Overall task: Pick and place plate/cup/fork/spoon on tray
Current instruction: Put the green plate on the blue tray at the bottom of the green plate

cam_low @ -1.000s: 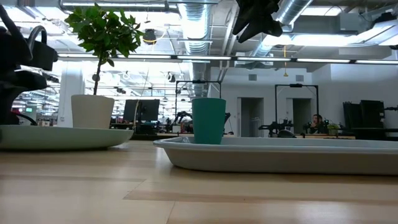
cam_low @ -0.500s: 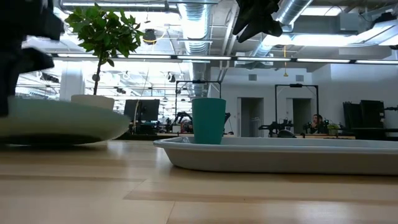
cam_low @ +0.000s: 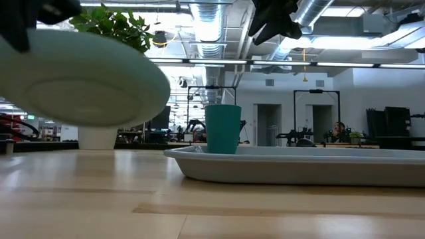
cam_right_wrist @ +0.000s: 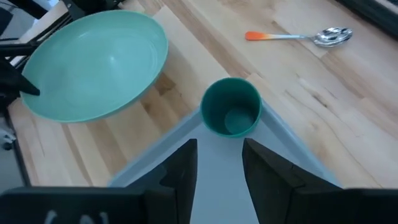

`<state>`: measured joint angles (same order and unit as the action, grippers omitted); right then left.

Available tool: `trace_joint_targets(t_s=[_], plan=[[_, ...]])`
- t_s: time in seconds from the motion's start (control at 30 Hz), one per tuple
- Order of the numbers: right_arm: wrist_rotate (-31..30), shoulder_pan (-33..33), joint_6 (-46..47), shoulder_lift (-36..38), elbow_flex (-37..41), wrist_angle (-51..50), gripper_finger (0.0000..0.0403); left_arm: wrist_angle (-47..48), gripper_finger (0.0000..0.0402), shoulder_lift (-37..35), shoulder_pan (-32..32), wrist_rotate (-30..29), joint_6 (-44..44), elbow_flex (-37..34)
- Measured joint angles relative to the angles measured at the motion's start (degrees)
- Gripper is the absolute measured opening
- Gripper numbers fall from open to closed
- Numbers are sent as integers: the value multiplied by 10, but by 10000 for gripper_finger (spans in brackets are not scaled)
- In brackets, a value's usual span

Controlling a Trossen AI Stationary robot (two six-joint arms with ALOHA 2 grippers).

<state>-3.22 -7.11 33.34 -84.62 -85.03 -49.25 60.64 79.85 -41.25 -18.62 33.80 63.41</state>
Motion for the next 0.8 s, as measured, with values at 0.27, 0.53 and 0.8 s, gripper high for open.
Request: trace_joint_targets(t_s=[0.27,0.53,0.8], plan=[[110,0,18,0,0,0,153,35,1,0,0,41,-98,64],[200,12,17,0,0,8,145,35,0,0,0,43,-274,107],[186,22,40,0,0,2,141,44,0,0,0,-25,-400,109]])
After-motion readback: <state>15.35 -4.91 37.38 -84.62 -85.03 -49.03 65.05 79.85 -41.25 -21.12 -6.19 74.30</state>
